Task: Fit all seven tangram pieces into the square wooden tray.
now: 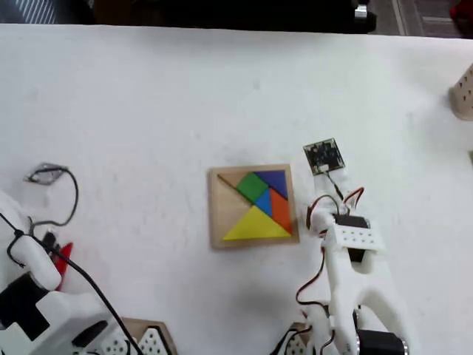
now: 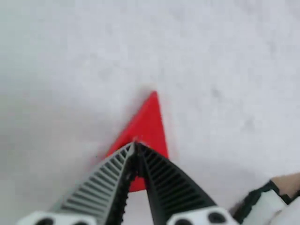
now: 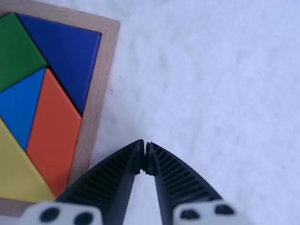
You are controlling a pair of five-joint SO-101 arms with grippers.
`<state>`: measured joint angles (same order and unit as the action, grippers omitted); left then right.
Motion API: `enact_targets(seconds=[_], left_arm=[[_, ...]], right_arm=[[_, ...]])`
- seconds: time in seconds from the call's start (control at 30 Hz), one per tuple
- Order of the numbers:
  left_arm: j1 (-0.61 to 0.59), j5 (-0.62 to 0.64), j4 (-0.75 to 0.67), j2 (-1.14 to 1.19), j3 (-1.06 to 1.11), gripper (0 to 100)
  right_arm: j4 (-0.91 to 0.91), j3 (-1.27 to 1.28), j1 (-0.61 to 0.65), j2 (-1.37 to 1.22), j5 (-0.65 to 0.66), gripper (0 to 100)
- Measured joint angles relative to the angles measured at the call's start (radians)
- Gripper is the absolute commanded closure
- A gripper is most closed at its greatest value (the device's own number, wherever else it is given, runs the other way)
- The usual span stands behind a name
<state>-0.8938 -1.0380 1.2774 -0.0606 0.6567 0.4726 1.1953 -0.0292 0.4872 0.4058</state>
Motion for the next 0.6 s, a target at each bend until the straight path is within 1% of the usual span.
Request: enact_targets(seconds=[0.13, 0.23, 0.33, 0.4, 0.43, 0.53, 0.6], left_arm=[[-0.032, 0.0, -0.074, 0.002, -0.068, 98], [-0.055, 0.0, -0.084, 0.051, -0.124, 98], [-0.074, 0.0, -0.063, 0.138, -0.236, 98], [-0.097, -0.002, 0.012, 0.195, -0.341, 98], [-0.11, -0.021, 0.052, 0.219, -0.399, 98], [-0.144, -0.152, 0.235, 0.258, -0.549, 98], [-0.149, -0.259, 0.358, 0.261, -0.588, 98]], right_arm=[[0.0, 0.0, 0.0, 0.0, 0.0, 98.1], [0.0, 0.0, 0.0, 0.0, 0.0, 98.1], [0.0, 0.0, 0.0, 0.0, 0.0, 98.1], [0.0, 0.0, 0.0, 0.0, 0.0, 98.1], [0.0, 0.0, 0.0, 0.0, 0.0, 98.1], [0.0, 0.0, 0.0, 0.0, 0.0, 98.1], [0.0, 0.0, 0.0, 0.0, 0.0, 98.1]])
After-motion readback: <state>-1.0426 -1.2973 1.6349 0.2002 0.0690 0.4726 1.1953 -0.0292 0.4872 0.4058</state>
